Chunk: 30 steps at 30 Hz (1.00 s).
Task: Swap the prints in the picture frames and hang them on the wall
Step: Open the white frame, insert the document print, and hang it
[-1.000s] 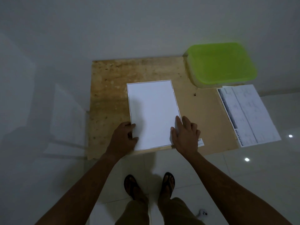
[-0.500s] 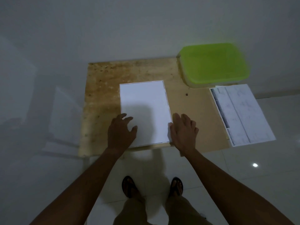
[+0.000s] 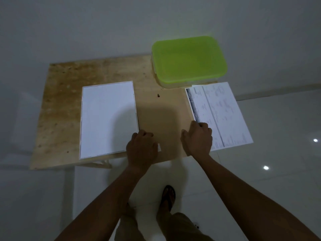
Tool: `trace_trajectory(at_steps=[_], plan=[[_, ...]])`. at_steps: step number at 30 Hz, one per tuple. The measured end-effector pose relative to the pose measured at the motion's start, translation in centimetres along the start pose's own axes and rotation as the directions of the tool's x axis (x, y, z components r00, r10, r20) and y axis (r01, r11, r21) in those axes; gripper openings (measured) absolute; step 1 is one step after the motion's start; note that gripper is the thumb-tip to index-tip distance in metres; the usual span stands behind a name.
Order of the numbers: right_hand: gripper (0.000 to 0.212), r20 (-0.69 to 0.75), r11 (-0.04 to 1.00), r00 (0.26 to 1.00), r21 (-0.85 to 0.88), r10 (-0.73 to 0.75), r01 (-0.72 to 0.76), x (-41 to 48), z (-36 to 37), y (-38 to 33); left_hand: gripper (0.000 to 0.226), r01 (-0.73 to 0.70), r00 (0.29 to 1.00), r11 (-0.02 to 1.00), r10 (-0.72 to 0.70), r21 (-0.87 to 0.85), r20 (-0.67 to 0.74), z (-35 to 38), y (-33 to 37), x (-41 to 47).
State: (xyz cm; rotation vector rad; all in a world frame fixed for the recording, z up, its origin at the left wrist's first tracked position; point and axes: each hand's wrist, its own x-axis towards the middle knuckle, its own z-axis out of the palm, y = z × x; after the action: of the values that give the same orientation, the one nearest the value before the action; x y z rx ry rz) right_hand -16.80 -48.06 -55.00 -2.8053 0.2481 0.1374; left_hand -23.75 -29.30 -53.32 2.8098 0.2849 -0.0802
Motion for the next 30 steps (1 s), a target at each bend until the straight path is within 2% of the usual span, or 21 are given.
trace_trajectory(at_steps=[3,6,8,10,12,13,16,18,20,22,26,30], plan=[[0.034,0.017,0.999,1.000,0.043,0.020,-0.020,0.3,0.2,-0.1,0.021,0.092,0.995,0.995,-0.093,0.027,0.031,0.0,0.7,-1.7],[0.029,0.054,0.995,0.997,0.082,0.057,-0.062,1.0,0.3,-0.1,0.024,0.190,0.980,0.981,-0.192,0.033,0.052,0.3,1.0,-3.1],[0.030,0.084,0.988,0.994,0.129,0.070,-0.080,1.5,0.2,0.1,0.020,0.241,0.970,0.967,-0.237,-0.084,0.049,0.6,1.3,-3.3],[0.040,0.128,0.962,0.987,0.244,0.093,-0.122,2.0,-0.2,0.2,0.017,0.275,0.961,0.940,-0.270,-0.202,0.056,0.7,1.6,-3.3],[0.053,0.184,0.905,0.973,0.374,0.142,-0.203,2.3,-0.7,0.4,0.023,0.301,0.953,0.918,-0.298,-0.258,0.050,0.8,1.7,-3.2],[0.052,0.203,0.875,0.965,0.421,0.167,-0.240,2.5,-0.9,0.6,0.028,0.316,0.948,0.905,-0.315,-0.286,0.051,0.7,1.6,-3.2],[0.032,0.209,0.799,0.954,0.525,0.213,-0.293,2.5,-1.2,1.1,0.050,0.319,0.945,0.862,-0.320,-0.394,0.065,0.3,0.9,-3.3],[0.023,0.218,0.711,0.944,0.622,0.247,-0.329,2.3,-1.6,1.3,0.061,0.310,0.949,0.833,-0.302,-0.458,0.092,-0.5,0.5,-3.3],[0.023,0.198,0.665,0.939,0.665,0.281,-0.339,1.9,-2.4,1.4,0.064,0.347,0.938,0.780,-0.293,-0.520,0.186,-1.6,0.3,-3.0],[0.020,0.160,0.664,0.938,0.670,0.308,-0.332,1.3,-3.3,1.2,0.065,0.405,0.913,0.703,-0.276,-0.584,0.301,-2.9,-0.1,-2.6],[0.018,0.132,0.689,0.957,0.669,0.260,-0.279,-0.5,-4.1,-0.5,0.032,0.468,0.882,0.549,-0.336,-0.692,0.329,-5.3,-1.5,-1.5],[0.020,0.154,0.700,0.972,0.674,0.178,-0.235,-1.3,-3.4,-3.9,0.012,0.475,0.869,0.510,-0.398,-0.717,0.293,-7.8,-5.1,-0.7]])
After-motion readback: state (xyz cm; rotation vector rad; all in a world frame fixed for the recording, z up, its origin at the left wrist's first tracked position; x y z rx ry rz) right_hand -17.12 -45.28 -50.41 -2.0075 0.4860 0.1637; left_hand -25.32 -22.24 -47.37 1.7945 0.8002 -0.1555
